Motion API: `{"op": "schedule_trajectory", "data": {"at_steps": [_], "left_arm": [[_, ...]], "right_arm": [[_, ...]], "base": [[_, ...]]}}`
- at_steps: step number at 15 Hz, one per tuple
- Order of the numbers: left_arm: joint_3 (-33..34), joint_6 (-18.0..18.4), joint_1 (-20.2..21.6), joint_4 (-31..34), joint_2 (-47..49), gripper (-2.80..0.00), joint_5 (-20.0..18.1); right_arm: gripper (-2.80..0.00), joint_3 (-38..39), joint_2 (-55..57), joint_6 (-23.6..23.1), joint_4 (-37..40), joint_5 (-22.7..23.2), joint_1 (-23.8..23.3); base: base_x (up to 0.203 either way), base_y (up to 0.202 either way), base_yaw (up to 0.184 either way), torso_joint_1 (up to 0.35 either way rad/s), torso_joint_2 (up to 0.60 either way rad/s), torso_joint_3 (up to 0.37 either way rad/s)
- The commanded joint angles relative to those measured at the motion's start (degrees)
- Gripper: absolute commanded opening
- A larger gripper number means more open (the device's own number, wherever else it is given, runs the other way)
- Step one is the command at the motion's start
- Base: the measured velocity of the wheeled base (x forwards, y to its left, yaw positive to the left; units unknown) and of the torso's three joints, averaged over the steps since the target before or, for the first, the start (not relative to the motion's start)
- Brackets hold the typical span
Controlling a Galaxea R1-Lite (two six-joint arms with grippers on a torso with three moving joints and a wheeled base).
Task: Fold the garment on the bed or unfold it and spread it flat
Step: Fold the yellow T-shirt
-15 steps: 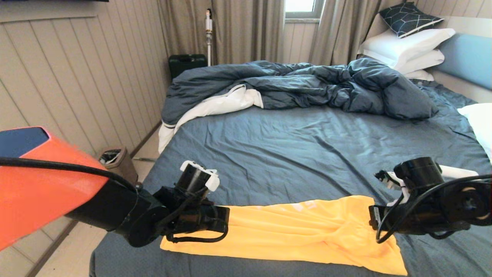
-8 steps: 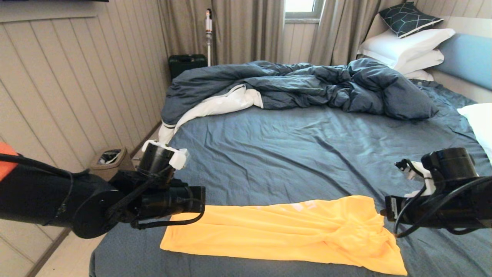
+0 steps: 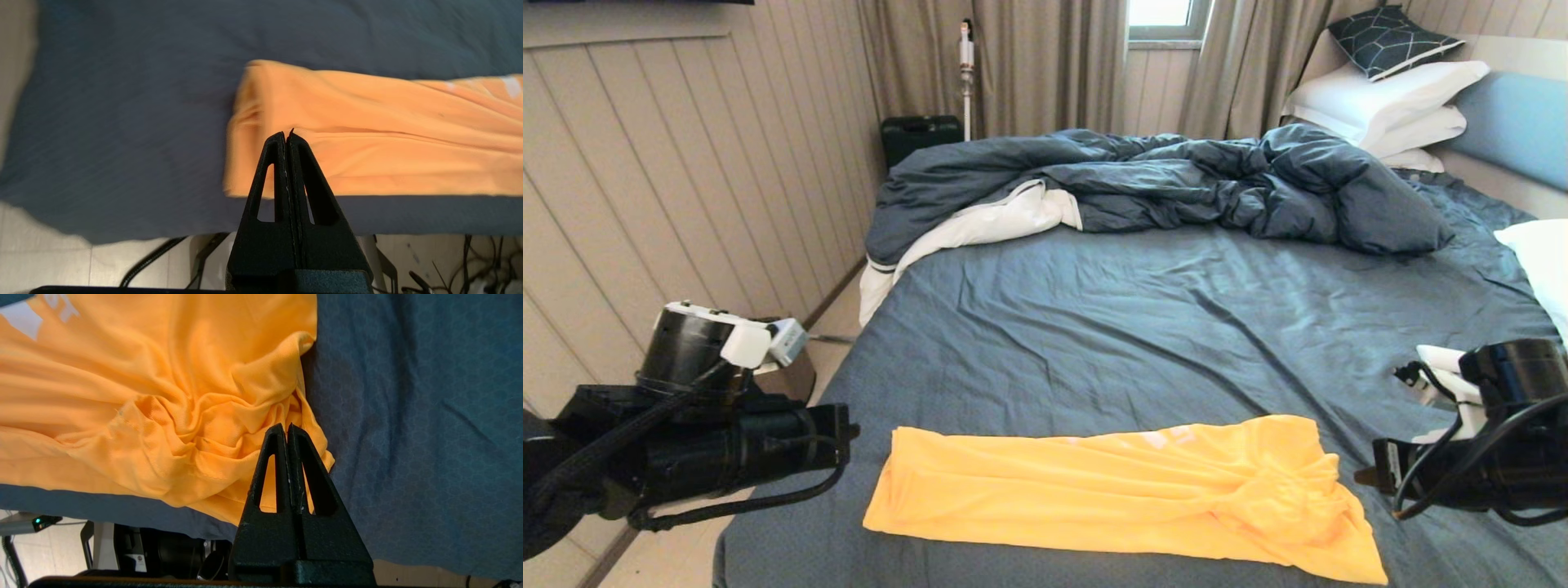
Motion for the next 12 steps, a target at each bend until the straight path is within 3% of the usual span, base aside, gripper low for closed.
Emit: {"op": "schedule_trajectory", "data": {"at_steps": [1, 2, 8, 12], "left_arm": [[2.64, -0.12, 3.08, 0.17, -5.31, -2.80, -0.13], [4.12, -0.12, 3.49, 0.22, -6.78, -2.80, -0.39], [6.33, -0.81, 3.59, 1.20, -9.69, -2.80, -0.92], [9.86, -0.76, 4.19, 3.33, -17.61, -2.80, -0.61]], "right_arm": [[-2.80, 0.58, 2.27, -0.42, -0.14, 0.31, -0.70], [0.00, 0.74, 2.97, -1.83, -0.14, 0.68, -1.55], [0.00, 0.04, 6.17, -5.34, -0.27, 2.73, -3.71], [0.00, -1.79, 9.56, -5.81, -0.32, 3.25, -2.71]], "base": [[0.000, 0.000, 0.000, 0.000, 0.00, 0.000], [0.000, 0.000, 0.000, 0.000, 0.00, 0.000], [0.000, 0.000, 0.000, 0.000, 0.00, 0.000], [0.000, 0.000, 0.000, 0.000, 0.00, 0.000]]}}
